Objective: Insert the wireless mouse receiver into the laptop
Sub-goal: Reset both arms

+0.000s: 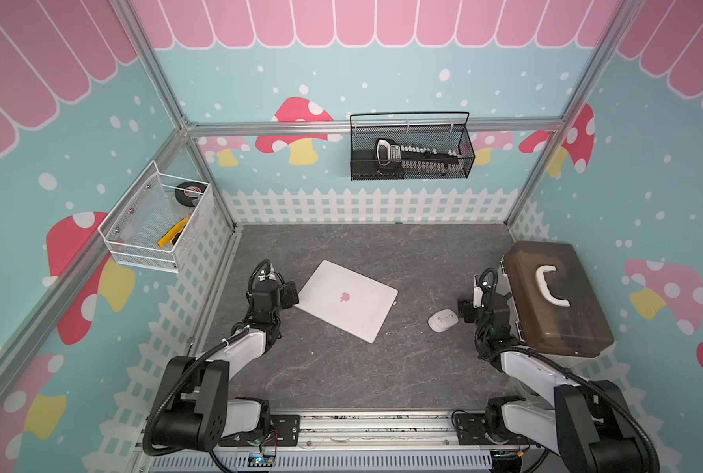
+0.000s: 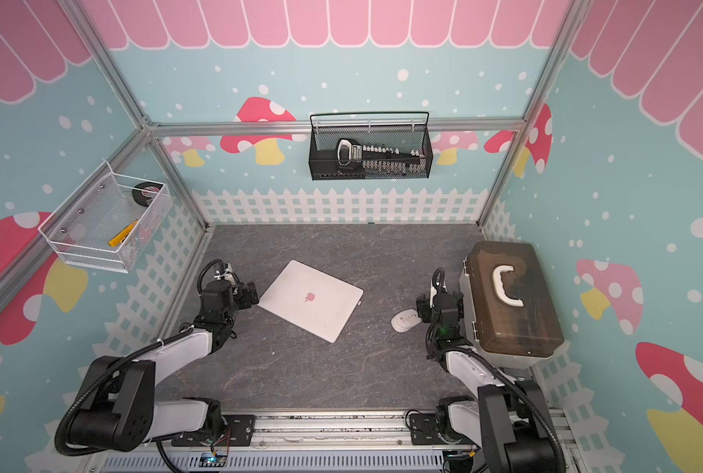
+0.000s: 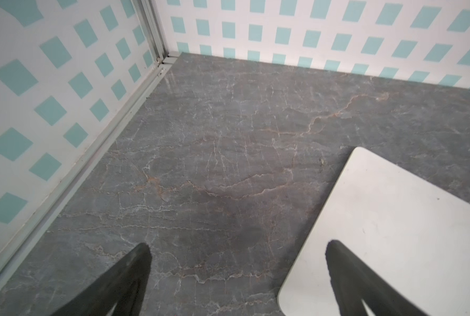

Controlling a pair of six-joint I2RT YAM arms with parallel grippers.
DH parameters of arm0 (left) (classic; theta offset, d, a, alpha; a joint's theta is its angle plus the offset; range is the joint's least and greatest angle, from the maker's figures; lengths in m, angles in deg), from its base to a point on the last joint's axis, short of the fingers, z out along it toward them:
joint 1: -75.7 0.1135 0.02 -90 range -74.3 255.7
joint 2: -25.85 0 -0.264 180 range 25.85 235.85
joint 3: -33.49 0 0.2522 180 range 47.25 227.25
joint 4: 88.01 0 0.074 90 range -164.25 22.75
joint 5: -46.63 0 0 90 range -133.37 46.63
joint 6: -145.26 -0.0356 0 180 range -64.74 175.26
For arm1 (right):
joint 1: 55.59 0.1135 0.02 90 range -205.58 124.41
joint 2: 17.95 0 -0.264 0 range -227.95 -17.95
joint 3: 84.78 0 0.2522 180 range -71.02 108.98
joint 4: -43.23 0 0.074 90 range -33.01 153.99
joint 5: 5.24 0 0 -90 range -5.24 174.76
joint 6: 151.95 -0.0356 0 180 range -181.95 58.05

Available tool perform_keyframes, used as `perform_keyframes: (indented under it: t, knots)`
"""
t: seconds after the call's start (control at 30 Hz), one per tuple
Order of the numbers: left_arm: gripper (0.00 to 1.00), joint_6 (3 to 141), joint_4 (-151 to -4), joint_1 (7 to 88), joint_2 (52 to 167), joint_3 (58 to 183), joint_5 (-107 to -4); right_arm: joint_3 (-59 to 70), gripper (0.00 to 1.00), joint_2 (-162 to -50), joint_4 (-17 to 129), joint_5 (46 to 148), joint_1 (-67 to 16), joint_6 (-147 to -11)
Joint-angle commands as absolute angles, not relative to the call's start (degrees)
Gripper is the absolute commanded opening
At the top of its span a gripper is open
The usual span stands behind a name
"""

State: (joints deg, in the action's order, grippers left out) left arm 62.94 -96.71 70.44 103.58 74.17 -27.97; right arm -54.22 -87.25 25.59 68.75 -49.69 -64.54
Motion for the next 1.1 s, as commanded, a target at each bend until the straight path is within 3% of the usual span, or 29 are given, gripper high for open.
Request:
perform_keyframes:
  t: [0.0, 0.17, 0.23, 0.27, 0.3, 0.47, 1.07]
  knots:
    - [0.99, 58.77, -105.81, 70.96, 105.71, 74.91, -29.04, -55.71, 0.88, -91.19, 8.14, 70.04, -50.37, -63.68]
    - [0.99, 56.87, -127.65, 72.82, 115.21, 69.48, -31.73, -53.56, 0.87, -100.33, 3.09, 76.37, -51.83, -60.38]
    - [0.99, 58.18, -120.63, 73.89, 113.06, 70.88, -34.13, -54.08, 0.88, -106.0, -4.43, 79.04, -52.37, -59.62]
    - [0.99, 57.74, -126.04, 74.2, 114.87, 69.93, -34.61, -53.14, 0.89, -105.29, -0.93, 78.86, -52.78, -60.19]
    - [0.99, 58.18, -121.86, 74.27, 113.77, 70.98, -34.98, -51.58, 0.89, -103.82, 4.49, 80.4, -53.47, -60.4]
    - [0.99, 58.01, -124.37, 74.47, 114.49, 70.34, -35.11, -50.08, 0.98, -105.69, 4.19, 81.3, -56.2, -64.13]
    - [0.99, 58.11, -122.56, 74.44, 113.56, 70.54, -35.13, -50.14, 0.99, -105.28, 4.97, 81.11, -56.2, -63.99]
